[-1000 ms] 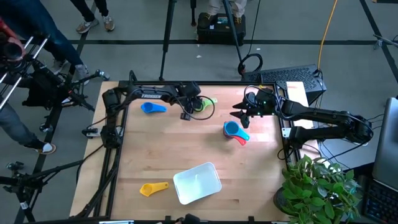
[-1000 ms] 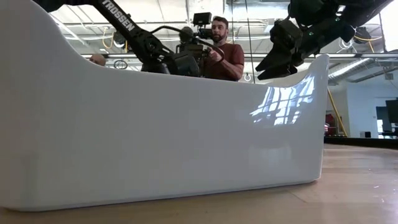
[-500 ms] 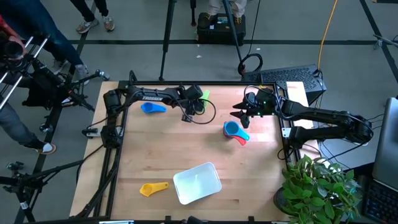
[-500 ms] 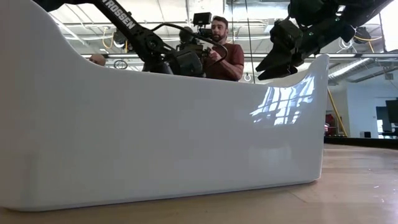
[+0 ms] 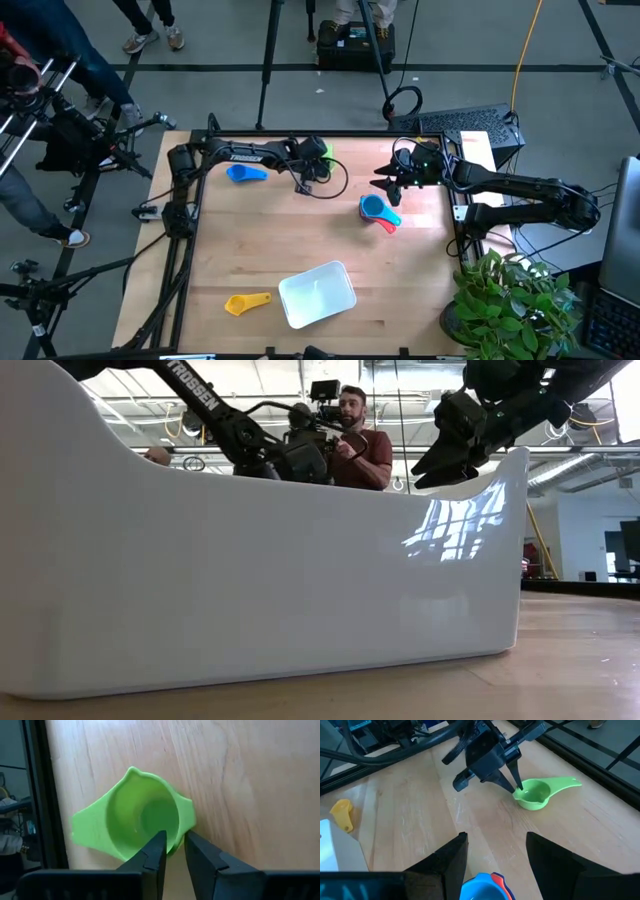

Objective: Nest measuring cups in basket
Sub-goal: Stack the green measuring cup on the light blue measuring cup

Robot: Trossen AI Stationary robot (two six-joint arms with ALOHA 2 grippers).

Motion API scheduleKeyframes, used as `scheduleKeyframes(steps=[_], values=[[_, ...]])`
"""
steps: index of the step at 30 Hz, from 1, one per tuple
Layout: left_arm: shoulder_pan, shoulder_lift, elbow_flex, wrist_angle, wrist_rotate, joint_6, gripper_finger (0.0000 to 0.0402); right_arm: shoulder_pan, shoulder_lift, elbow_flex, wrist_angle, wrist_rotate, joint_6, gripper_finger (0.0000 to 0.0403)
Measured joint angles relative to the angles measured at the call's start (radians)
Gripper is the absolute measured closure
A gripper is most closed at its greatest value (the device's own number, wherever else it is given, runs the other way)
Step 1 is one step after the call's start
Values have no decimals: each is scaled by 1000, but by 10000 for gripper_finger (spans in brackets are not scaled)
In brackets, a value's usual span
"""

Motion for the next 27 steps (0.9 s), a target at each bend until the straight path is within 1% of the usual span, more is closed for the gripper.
scheduleKeyframes(steps=[3,5,7,15,18,21,24,27], values=[[1,23,0,0,-8,6,337,0,0,0,0,0,0,211],[-3,37,0,7,-52,14,359,0,0,0,0,0,-2,211],[-5,37,-1,2,-64,11,387,0,0,0,0,0,-4,211],[-18,19,0,-27,-81,-36,394,0,0,0,0,0,-8,211],[-34,-24,0,-94,-81,-50,394,0,0,0,0,0,-17,211],[-62,-99,0,-178,-67,-50,394,1,0,0,1,-6,-56,211],[-113,-199,0,-267,12,-28,394,1,0,0,6,-49,-137,211],[-195,-305,0,-317,85,34,394,2,0,0,10,-80,-220,211]])
